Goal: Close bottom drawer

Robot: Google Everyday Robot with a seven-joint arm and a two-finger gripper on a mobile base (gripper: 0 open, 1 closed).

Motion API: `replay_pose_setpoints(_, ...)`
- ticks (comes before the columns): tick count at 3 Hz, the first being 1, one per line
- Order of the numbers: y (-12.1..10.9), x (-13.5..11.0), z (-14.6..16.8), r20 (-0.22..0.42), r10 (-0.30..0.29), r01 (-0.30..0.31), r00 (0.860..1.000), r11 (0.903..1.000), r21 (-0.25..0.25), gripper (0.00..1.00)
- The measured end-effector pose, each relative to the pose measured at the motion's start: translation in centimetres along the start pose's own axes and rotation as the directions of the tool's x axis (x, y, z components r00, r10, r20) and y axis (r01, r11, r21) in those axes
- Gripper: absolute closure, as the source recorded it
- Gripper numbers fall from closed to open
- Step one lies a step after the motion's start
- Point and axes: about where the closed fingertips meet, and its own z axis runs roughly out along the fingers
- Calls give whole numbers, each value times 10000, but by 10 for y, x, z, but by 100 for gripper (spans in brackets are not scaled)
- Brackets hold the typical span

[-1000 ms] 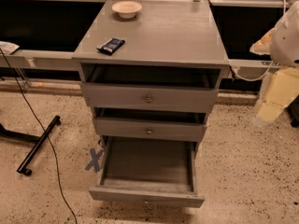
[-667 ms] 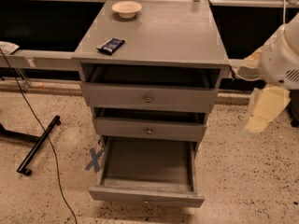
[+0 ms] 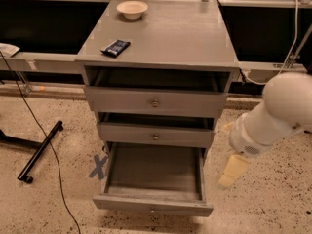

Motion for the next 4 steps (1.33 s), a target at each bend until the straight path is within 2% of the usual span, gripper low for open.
replay_pose_setpoints(1, -15, 3, 32, 391, 213, -220, 9990, 9996, 172, 0)
replay_pose_setpoints(2, -15, 1, 25, 375, 165, -176, 9992, 9995, 273, 0)
replay_pose_setpoints(3, -23, 10, 53, 620, 463, -441, 9970, 9984, -353, 0)
replay_pose_setpoints(4, -35, 28, 107, 1354, 1031, -867, 9854, 9888, -1218, 0)
